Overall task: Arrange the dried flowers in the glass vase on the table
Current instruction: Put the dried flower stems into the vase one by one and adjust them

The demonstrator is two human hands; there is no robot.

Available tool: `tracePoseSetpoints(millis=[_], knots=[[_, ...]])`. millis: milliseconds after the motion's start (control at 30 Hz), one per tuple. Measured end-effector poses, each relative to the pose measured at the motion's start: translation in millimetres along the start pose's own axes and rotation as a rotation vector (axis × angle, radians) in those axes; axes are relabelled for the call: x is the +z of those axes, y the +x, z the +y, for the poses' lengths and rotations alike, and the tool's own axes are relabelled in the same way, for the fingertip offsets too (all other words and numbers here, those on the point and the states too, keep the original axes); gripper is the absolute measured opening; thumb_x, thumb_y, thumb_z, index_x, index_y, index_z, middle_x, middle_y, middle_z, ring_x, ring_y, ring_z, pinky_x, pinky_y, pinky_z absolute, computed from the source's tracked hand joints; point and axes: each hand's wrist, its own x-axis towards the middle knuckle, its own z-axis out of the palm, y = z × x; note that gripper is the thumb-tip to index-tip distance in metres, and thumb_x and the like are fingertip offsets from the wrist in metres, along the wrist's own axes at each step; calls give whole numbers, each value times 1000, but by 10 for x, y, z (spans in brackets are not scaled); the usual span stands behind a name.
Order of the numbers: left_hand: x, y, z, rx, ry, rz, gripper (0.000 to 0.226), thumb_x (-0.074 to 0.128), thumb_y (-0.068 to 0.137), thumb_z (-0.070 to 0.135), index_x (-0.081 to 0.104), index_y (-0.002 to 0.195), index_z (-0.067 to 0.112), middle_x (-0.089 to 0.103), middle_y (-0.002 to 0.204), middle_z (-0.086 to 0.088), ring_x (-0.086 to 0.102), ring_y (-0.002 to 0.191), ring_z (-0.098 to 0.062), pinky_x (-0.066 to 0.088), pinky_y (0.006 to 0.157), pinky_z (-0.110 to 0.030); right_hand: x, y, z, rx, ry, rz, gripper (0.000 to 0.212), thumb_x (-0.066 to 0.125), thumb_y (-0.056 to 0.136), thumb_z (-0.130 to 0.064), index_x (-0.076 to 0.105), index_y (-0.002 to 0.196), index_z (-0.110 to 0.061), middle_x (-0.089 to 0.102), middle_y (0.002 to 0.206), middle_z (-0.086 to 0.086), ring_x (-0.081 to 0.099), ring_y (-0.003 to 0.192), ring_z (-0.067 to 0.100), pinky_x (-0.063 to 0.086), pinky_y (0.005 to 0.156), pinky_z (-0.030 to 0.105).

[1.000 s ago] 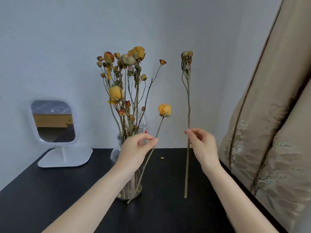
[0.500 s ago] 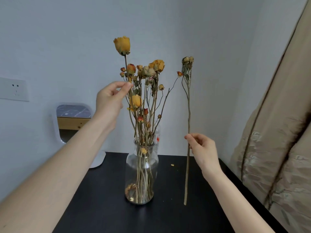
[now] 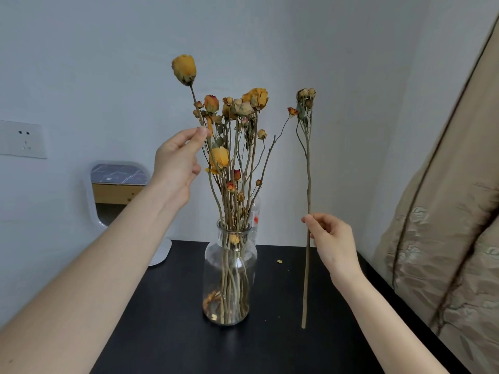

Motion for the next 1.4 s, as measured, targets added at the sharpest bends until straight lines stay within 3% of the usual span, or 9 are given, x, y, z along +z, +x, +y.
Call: tracePoseSetpoints(millis=[567, 600, 633, 667, 700, 900, 1067, 1167, 1400], knots=[[-107, -236, -575, 107, 529, -107, 12, 63, 86, 29, 71, 86, 21, 31, 49, -1, 33, 51, -17, 40, 70, -24, 91, 8, 81, 12, -10, -6, 18, 55, 92, -22, 66, 99, -11, 60, 77, -5, 54, 72, 8, 43, 65, 15], [-115, -250, -590, 116, 552, -114, 13, 63, 85, 28, 72, 86, 19, 41, 50, -7, 21, 57, -18, 42, 74, -28, 92, 9, 85, 11, -11, -8, 18, 55, 92, -22, 67, 99, -11, 60, 77, -4, 54, 72, 9, 43, 66, 16], [-123, -268, -597, 126, 563, -118, 14, 64, 85, 26, 73, 87, 16, 54, 65, -8, 52, 70, -27, 44, 78, -32, 93, 9, 87, 11, -12, -11, 19, 55, 92, -23, 67, 100, -10, 60, 78, -4, 54, 73, 9, 44, 67, 18], [-132, -284, -604, 137, 564, -124, 14, 65, 85, 24, 74, 88, 14, 58, 81, 1, 44, 99, -15, 46, 82, -35, 95, 7, 90, 13, -12, -13, 19, 55, 92, -23, 67, 101, -10, 61, 79, -4, 55, 73, 9, 44, 69, 19], [-134, -296, -610, 148, 570, -132, 12, 65, 85, 22, 73, 86, 14, 62, 88, 1, 49, 100, -15, 45, 83, -35, 97, 5, 93, 15, -11, -14, 20, 55, 92, -23, 67, 102, -10, 60, 80, -4, 54, 74, 8, 44, 71, 21], [-181, -305, -713, 139, 719, -193, 8, 66, 83, 21, 73, 85, 17, 69, 98, 0, 59, 96, -16, 37, 78, -23, 124, -4, 107, 16, -26, -14, 20, 55, 92, -23, 66, 102, -10, 59, 79, -6, 54, 73, 7, 41, 63, 13], [-214, -321, -784, 107, 792, -278, 5, 69, 81, 25, 68, 76, 26, 57, 71, 16, 52, 79, -8, 41, 78, -26, 138, -7, 117, 8, -42, -19, 18, 54, 92, -23, 66, 100, -12, 60, 78, -5, 55, 69, 6, 39, 50, 7], [-195, -332, -776, 193, 797, -247, 6, 70, 79, 30, 70, 80, 24, 47, 55, 4, 46, 57, -10, 38, 63, -20, 149, -1, 127, 13, -35, -15, 18, 55, 92, -24, 66, 101, -12, 59, 78, -7, 55, 70, 7, 39, 53, 10], [-185, -333, -811, 246, 823, -201, 12, 69, 81, 26, 75, 86, 18, 68, 82, 3, 56, 80, -12, 47, 83, -29, 142, 2, 157, 14, -31, -13, 19, 56, 92, -24, 67, 101, -12, 59, 77, -7, 55, 71, 8, 42, 58, 13]])
